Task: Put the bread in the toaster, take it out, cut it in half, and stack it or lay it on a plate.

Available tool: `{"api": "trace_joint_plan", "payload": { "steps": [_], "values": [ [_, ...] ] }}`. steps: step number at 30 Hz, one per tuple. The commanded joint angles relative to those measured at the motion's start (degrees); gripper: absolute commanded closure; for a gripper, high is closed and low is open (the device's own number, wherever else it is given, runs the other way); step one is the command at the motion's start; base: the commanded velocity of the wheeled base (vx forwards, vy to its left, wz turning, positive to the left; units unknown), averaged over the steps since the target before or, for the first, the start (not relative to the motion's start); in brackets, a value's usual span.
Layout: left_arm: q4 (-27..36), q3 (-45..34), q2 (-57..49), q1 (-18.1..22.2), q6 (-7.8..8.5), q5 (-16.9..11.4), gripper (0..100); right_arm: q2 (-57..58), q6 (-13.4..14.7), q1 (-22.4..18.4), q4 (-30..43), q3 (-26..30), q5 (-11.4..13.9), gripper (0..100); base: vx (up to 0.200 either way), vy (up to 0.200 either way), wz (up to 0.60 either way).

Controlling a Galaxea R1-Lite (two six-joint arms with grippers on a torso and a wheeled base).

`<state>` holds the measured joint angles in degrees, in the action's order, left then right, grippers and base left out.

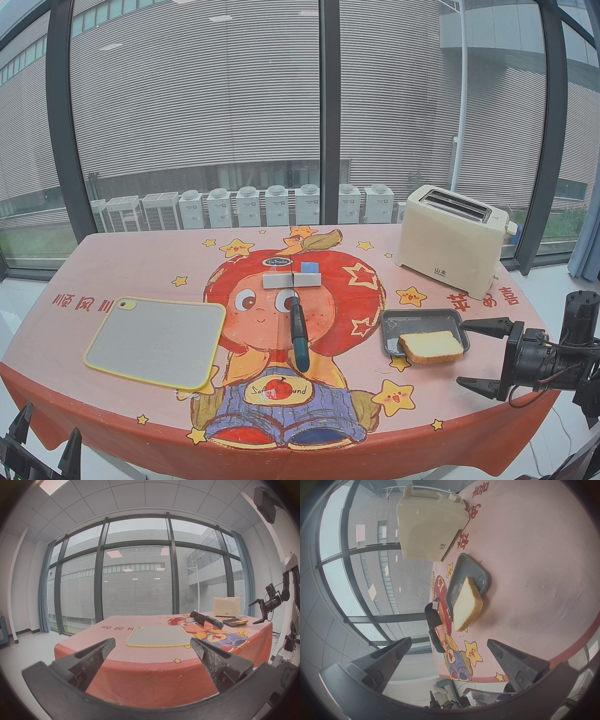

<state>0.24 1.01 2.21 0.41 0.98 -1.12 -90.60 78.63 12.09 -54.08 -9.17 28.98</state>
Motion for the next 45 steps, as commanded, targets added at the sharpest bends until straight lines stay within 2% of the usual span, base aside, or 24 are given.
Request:
{"api": "trace_joint_plan", "payload": {
  "steps": [1, 10, 26, 45],
  "values": [
    [0.0, -1.0, 0.1, 0.0, -0.01, 0.1, 0, -4.1, 0.0, -0.1, -2.2, 0.2, -0.1, 0, 0.000, 0.000, 0.00],
    [-0.1, -1.0, 0.1, 0.0, -0.10, 0.1, 0, -7.2, 0.0, -0.2, -5.6, -0.2, 0.0, 0, 0.000, 0.000, 0.00],
    [0.0, -1.0, 0.1, 0.0, -0.18, 0.1, 0, -9.2, 0.1, -2.0, -5.5, -4.1, 0.0, 0, 0.000, 0.000, 0.00],
    [0.0, -1.0, 0.1, 0.0, -0.27, 0.0, 0, -10.7, 0.1, -2.2, -5.6, -5.5, 0.0, 0, 0.000, 0.000, 0.00]
  ]
}}
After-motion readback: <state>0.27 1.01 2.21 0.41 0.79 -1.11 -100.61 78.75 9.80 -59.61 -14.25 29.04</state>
